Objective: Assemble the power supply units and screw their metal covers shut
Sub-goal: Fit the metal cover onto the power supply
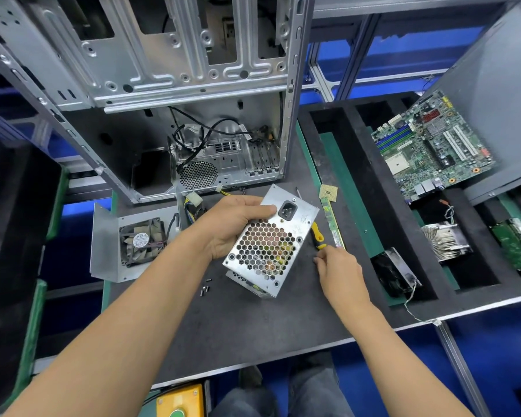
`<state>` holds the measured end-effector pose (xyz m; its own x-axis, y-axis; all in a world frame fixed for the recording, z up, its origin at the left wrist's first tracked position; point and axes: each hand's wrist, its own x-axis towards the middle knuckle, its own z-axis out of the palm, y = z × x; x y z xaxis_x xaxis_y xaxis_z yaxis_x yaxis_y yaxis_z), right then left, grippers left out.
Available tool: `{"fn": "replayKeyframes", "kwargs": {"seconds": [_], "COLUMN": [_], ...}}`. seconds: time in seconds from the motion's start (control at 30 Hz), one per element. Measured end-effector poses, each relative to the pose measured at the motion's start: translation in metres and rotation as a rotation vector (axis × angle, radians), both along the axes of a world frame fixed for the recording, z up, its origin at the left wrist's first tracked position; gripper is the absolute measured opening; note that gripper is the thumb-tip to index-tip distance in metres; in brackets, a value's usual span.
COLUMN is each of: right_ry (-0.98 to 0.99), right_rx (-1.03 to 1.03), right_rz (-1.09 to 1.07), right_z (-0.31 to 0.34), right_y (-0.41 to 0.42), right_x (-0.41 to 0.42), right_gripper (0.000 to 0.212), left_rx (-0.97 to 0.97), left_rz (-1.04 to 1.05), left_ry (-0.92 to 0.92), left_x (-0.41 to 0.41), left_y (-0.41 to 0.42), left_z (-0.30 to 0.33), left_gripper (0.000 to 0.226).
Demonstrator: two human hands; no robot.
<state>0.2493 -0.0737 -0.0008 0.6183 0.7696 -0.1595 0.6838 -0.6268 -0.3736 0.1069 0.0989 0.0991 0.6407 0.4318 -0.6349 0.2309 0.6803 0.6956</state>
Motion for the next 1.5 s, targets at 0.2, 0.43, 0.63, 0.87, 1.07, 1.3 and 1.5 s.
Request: {"fn": "replayKeyframes", "kwargs": {"seconds": [0.2, 0.43, 0.63, 0.87, 1.07, 1.3, 1.5], "right_ry": [0.330, 0.366, 0.248, 0.198, 0.241, 0.160, 0.136], "right_rx": [0.228, 0.611, 0.469, 0.423, 0.455, 0.525, 0.561], "right_rz": [-0.191, 0.014, 0.155, 0.118, 0.092, 0.143, 0.140], "right_z": [0.050, 0.113, 0.111, 0.106, 0.109, 0.104, 0.095], "right_y": [0.004, 0.031, 0.050, 0.052, 0.051, 0.042, 0.036], "right_x": [0.014, -0.016, -0.031, -0.029, -0.027, -0.032, -0.032], "right_gripper": [0.018, 0.020, 0.011, 0.008, 0.009, 0.014, 0.019], "left_rx": [-0.005, -0.005, -0.001, -0.008, -0.017, -0.010, 0.016], "left_rz": [0.016, 0.012, 0.012, 0.020, 0.009, -0.003, -0.055], "left_ry": [-0.007, -0.002, -0.026, -0.032, -0.036, -0.048, -0.063], "left_x": [0.000, 0.000, -0.001, 0.000, -0.001, -0.002, -0.002], "left_y": [-0.001, -0.001, -0.001, -0.001, 0.001, 0.002, -0.001], "left_z": [0.000, 0.000, -0.003, -0.003, -0.004, -0.005, -0.004], "left_gripper": [0.020, 0.020, 0.022, 0.020, 0.017, 0.020, 0.033]}}
